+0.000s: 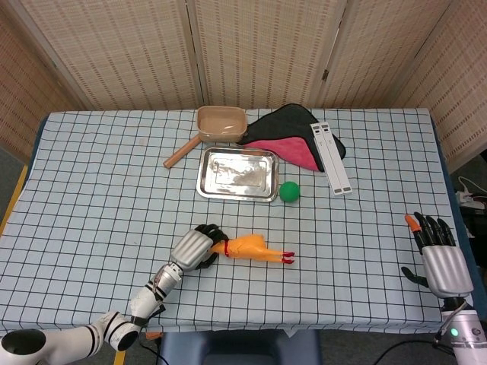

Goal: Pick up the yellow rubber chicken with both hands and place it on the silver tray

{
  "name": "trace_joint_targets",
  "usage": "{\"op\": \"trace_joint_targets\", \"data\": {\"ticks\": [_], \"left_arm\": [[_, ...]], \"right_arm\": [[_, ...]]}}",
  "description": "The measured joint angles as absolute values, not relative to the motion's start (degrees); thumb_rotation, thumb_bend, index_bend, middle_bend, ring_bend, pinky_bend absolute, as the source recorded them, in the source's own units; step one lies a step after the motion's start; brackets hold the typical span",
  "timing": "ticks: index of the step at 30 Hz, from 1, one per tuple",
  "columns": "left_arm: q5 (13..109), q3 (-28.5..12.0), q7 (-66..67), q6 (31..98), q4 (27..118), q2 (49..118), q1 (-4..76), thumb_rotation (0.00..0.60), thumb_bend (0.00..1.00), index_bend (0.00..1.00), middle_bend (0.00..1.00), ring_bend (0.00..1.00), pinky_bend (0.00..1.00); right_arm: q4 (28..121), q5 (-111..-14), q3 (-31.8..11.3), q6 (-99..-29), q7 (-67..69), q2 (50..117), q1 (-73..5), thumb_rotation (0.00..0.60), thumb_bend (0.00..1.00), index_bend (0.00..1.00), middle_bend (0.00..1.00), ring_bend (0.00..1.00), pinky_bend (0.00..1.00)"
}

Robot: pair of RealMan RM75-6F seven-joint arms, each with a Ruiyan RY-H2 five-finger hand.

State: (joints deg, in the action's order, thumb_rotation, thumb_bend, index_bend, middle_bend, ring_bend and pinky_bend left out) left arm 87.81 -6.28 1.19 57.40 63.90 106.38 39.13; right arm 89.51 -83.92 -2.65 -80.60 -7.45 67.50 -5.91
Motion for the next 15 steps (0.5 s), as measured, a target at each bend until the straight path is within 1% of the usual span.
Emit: {"op": "trace_joint_targets", "data": {"ticks": [3, 6, 11, 15], "left_arm": [[88.4, -6.2, -1.1, 59.5, 62.5, 107.1, 39.2, 0.600, 0.69, 0.72, 0.45, 0.29, 0.34], [89.0, -6.0, -2.8, 61.3, 61.7, 107.4, 39.1, 0.600, 0.72, 0.74, 0.50, 0.33, 0.35], [89.9, -5.5, -4.9, 63.8, 62.6, 106.5, 38.6, 0.600, 0.73, 0.74, 0.54, 0.35, 0.36], [90.3, -5.3, -5.5, 65.9, 63.7, 105.9, 38.0, 0.600, 0.75, 0.75, 0.56, 0.38, 0.41]], "right_arm": [[89.6, -83.9, -2.6, -80.6, -7.6, 67.6, -5.9, 0.600, 0.11, 0.00, 0.00, 0.00, 0.00], [89.6, -84.0, -2.5, -80.7, -7.9, 67.6, -5.8, 0.600, 0.11, 0.00, 0.00, 0.00, 0.00], [89.8, -84.2, -2.3, -80.7, -8.1, 67.6, -5.8, 0.600, 0.11, 0.00, 0.00, 0.00, 0.00], [90.1, -84.8, -2.0, -80.9, -8.1, 67.6, -5.7, 0.600, 0.11, 0.00, 0.00, 0.00, 0.00]]}}
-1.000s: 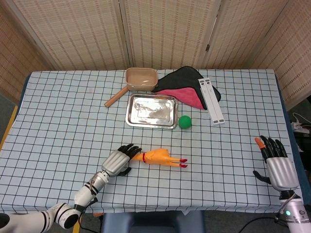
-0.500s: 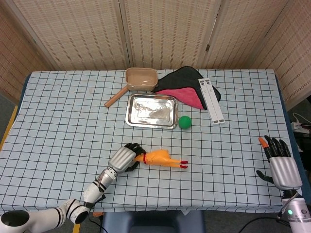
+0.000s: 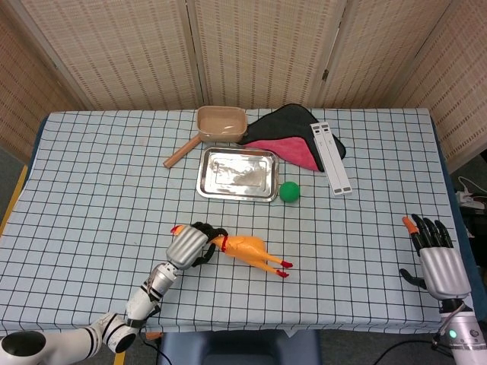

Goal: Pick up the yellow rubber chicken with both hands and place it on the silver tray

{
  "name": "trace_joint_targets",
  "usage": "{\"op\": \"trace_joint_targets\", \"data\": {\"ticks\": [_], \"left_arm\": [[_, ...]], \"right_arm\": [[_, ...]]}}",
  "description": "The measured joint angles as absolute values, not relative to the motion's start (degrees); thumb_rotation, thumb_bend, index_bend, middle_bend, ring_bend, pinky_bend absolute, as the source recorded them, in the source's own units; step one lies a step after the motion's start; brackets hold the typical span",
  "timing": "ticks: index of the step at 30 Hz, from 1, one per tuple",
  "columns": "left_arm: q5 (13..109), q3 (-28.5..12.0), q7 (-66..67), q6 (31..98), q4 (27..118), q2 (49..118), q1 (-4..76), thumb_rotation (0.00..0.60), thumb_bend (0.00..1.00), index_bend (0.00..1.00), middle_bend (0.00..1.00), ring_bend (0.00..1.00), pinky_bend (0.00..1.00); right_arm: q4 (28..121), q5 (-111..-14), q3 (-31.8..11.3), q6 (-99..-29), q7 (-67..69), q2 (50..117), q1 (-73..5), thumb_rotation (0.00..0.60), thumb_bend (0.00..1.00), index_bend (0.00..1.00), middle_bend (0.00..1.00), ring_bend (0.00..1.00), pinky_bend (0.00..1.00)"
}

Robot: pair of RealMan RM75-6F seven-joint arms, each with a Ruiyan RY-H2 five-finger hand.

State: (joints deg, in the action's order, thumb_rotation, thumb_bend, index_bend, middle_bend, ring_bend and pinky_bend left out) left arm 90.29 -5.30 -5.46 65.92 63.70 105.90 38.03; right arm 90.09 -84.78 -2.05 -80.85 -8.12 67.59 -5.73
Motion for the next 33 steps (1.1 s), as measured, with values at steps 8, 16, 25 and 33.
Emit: {"op": "trace_joint_targets", "data": {"ticks": [8, 16, 25, 33], "left_arm": [[89.4, -5.5, -11.0, 68.1, 68.1, 103.7, 36.6, 0.600, 0.75, 0.76, 0.58, 0.41, 0.46], [87.6, -5.5, -9.2, 67.3, 71.1, 101.7, 35.9, 0.600, 0.75, 0.76, 0.59, 0.42, 0.46], [87.6, -5.3, -7.4, 67.8, 74.4, 100.9, 35.6, 0.600, 0.76, 0.76, 0.59, 0.42, 0.46], [88.0, -5.5, -6.2, 68.8, 77.3, 99.5, 35.4, 0.600, 0.76, 0.76, 0.59, 0.42, 0.46]], "right_arm": [[91.9, -88.4, -1.0, -80.6, -3.9, 67.4, -6.5, 0.600, 0.11, 0.00, 0.00, 0.00, 0.00], [102.8, -91.0, -1.2, -72.6, 1.1, 64.3, -12.5, 0.600, 0.11, 0.00, 0.00, 0.00, 0.00], [112.5, -81.3, -5.6, -58.1, -4.7, 67.4, -23.6, 0.600, 0.11, 0.00, 0.00, 0.00, 0.00], [110.3, -68.2, -9.9, -54.2, -13.2, 81.0, -31.3, 0.600, 0.11, 0.00, 0.00, 0.00, 0.04]]}}
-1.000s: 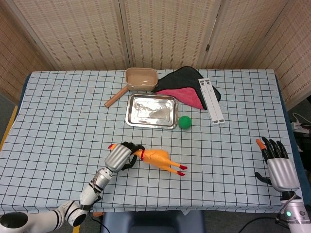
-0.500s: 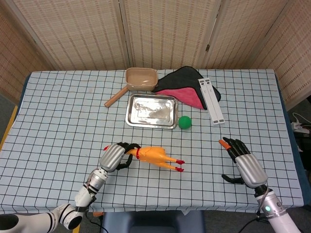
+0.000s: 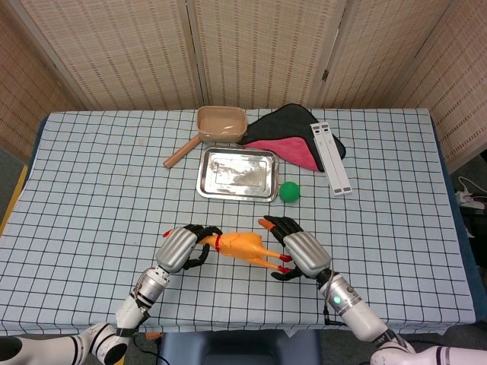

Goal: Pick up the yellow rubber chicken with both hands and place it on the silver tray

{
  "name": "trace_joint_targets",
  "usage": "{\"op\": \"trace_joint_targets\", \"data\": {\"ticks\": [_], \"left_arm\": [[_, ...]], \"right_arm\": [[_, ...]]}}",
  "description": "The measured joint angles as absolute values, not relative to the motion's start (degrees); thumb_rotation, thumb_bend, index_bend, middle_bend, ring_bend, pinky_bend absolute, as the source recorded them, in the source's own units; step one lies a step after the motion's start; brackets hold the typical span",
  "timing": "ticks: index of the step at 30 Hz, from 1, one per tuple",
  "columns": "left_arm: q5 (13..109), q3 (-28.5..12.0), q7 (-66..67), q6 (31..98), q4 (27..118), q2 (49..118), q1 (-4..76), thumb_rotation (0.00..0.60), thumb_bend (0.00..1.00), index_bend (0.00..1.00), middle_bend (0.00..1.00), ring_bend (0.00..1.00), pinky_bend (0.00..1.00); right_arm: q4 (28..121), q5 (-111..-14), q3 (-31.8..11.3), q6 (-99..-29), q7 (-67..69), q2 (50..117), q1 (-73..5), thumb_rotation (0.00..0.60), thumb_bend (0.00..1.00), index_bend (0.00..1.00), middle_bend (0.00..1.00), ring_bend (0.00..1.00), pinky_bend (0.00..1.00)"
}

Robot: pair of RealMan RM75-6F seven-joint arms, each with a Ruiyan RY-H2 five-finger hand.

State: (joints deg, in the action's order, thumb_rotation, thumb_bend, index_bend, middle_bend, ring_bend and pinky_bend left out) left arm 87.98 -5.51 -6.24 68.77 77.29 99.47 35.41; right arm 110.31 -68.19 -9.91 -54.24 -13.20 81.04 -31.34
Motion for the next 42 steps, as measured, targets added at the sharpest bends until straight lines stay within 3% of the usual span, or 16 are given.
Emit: {"op": "trace_joint_targets", "data": {"ticks": [2, 5, 8, 15, 16, 21, 25, 31, 32, 34, 35, 36, 38, 39, 42], "left_arm": [[88.0, -5.6, -6.1, 68.9, 78.0, 99.1, 35.4, 0.600, 0.76, 0.76, 0.59, 0.42, 0.46], [88.1, -5.6, -5.9, 68.9, 78.7, 98.7, 35.4, 0.600, 0.76, 0.76, 0.59, 0.42, 0.46], [88.2, -5.6, -5.9, 69.0, 79.3, 98.3, 35.4, 0.600, 0.76, 0.76, 0.59, 0.42, 0.46], [88.3, -5.4, -6.5, 69.1, 80.7, 97.6, 35.3, 0.600, 0.76, 0.76, 0.59, 0.42, 0.46], [88.1, -5.4, -6.8, 68.8, 80.9, 97.5, 35.3, 0.600, 0.76, 0.76, 0.59, 0.42, 0.46], [87.4, -5.5, -7.0, 67.9, 81.2, 97.3, 35.5, 0.600, 0.76, 0.76, 0.59, 0.42, 0.46], [86.8, -5.8, -7.4, 67.5, 81.2, 97.2, 35.5, 0.600, 0.76, 0.76, 0.59, 0.42, 0.46], [86.4, -6.2, -7.3, 67.1, 81.9, 97.0, 35.8, 0.600, 0.76, 0.76, 0.59, 0.42, 0.46], [86.4, -6.2, -7.2, 67.1, 82.0, 97.0, 35.8, 0.600, 0.77, 0.76, 0.59, 0.42, 0.46], [86.5, -6.2, -7.0, 67.2, 82.1, 96.9, 35.8, 0.600, 0.77, 0.76, 0.59, 0.42, 0.46], [86.5, -6.2, -7.0, 67.2, 82.2, 96.8, 35.7, 0.600, 0.77, 0.76, 0.59, 0.42, 0.46], [86.4, -6.2, -7.0, 67.3, 82.3, 96.8, 35.7, 0.600, 0.77, 0.76, 0.59, 0.42, 0.46], [86.2, -6.2, -7.0, 67.3, 82.3, 96.5, 35.6, 0.600, 0.77, 0.76, 0.59, 0.42, 0.46], [86.1, -6.2, -7.0, 67.3, 82.3, 96.4, 35.5, 0.600, 0.77, 0.76, 0.59, 0.42, 0.46], [85.6, -6.3, -7.2, 67.3, 82.4, 96.0, 35.3, 0.600, 0.77, 0.76, 0.59, 0.42, 0.46]], "right_arm": [[108.9, -64.2, -11.1, -53.6, -14.4, 84.2, -33.3, 0.600, 0.11, 0.01, 0.01, 0.01, 0.11], [106.3, -59.3, -12.7, -53.0, -15.4, 88.7, -36.0, 0.600, 0.11, 0.11, 0.07, 0.08, 0.25], [104.2, -55.2, -14.1, -52.3, -15.9, 91.3, -38.4, 0.600, 0.11, 0.25, 0.22, 0.25, 0.41], [102.0, -54.1, -15.6, -52.7, -13.9, 93.6, -40.3, 0.600, 0.14, 0.77, 0.61, 0.71, 0.94], [101.8, -54.8, -15.6, -52.9, -13.5, 93.6, -40.2, 0.600, 0.15, 0.84, 0.65, 0.76, 0.97], [101.6, -58.2, -15.4, -54.1, -11.3, 93.6, -39.9, 0.600, 0.22, 0.97, 0.78, 0.88, 1.00], [101.9, -61.3, -14.9, -54.3, -10.5, 92.2, -39.7, 0.600, 0.32, 0.98, 0.81, 0.94, 1.00], [103.0, -64.8, -13.4, -54.9, -10.4, 89.5, -39.7, 0.600, 0.35, 0.98, 0.81, 0.94, 1.00], [103.0, -65.0, -13.4, -55.2, -10.2, 89.6, -39.6, 0.600, 0.35, 0.97, 0.81, 0.91, 1.00], [103.4, -64.8, -13.2, -55.1, -9.9, 89.3, -39.6, 0.600, 0.33, 0.79, 0.70, 0.74, 0.93], [103.7, -64.6, -13.1, -54.7, -9.5, 89.0, -39.6, 0.600, 0.30, 0.56, 0.55, 0.57, 0.80], [103.9, -64.3, -12.9, -54.0, -9.1, 88.6, -39.7, 0.600, 0.25, 0.26, 0.33, 0.35, 0.61], [104.6, -63.3, -12.6, -51.8, -8.4, 87.3, -40.0, 0.600, 0.19, 0.03, 0.08, 0.12, 0.39], [104.8, -62.9, -12.6, -50.7, -8.1, 86.6, -40.3, 0.600, 0.16, 0.00, 0.01, 0.03, 0.30], [105.1, -62.6, -12.6, -48.5, -6.3, 85.2, -40.6, 0.600, 0.09, 0.00, 0.00, 0.00, 0.19]]}}
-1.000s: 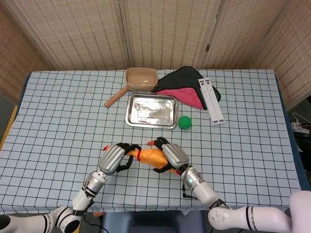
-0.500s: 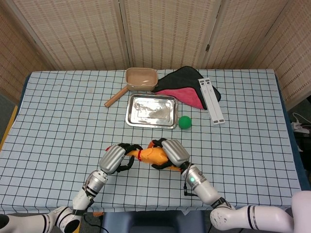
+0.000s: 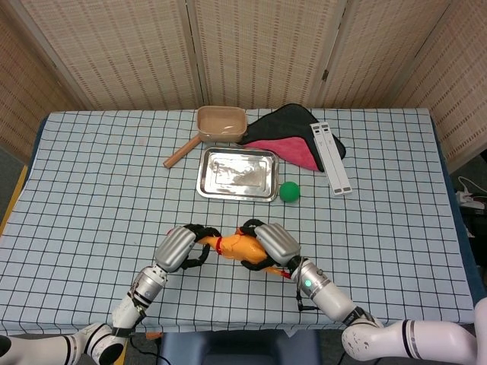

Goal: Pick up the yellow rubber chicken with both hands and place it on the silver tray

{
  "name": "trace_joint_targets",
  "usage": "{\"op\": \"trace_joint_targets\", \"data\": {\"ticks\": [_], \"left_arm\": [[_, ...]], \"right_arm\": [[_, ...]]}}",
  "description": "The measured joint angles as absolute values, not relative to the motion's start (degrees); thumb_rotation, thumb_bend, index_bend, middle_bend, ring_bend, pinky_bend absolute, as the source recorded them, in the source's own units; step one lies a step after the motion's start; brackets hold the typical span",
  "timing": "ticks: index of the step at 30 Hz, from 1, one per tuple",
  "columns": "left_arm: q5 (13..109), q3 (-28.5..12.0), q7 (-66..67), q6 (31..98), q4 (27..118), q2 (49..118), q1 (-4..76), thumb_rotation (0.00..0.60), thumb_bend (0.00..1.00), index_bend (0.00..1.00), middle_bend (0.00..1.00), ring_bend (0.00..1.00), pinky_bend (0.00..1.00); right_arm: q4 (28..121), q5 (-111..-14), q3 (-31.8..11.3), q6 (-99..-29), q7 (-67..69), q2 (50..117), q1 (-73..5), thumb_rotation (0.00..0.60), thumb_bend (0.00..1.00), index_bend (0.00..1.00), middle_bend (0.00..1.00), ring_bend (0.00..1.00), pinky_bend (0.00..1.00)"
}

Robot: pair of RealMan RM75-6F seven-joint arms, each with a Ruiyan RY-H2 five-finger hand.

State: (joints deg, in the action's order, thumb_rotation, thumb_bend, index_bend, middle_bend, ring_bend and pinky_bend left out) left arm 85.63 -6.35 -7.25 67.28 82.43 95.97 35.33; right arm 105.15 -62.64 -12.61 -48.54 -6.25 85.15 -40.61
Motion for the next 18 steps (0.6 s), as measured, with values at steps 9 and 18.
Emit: {"op": "trace_joint_targets", "data": {"ticks": [9, 18], "left_arm": [[85.2, -6.7, -8.0, 66.9, 83.1, 95.1, 35.3, 0.600, 0.77, 0.76, 0.59, 0.42, 0.46], [86.2, -6.2, -7.8, 67.4, 84.7, 94.7, 35.3, 0.600, 0.76, 0.76, 0.59, 0.42, 0.46]], "right_arm": [[105.8, -67.3, -12.0, -47.8, 0.0, 82.7, -40.8, 0.600, 0.05, 0.00, 0.00, 0.00, 0.01], [105.3, -66.0, -11.8, -48.3, 2.2, 84.1, -41.0, 0.600, 0.11, 0.44, 0.34, 0.40, 0.69]]}}
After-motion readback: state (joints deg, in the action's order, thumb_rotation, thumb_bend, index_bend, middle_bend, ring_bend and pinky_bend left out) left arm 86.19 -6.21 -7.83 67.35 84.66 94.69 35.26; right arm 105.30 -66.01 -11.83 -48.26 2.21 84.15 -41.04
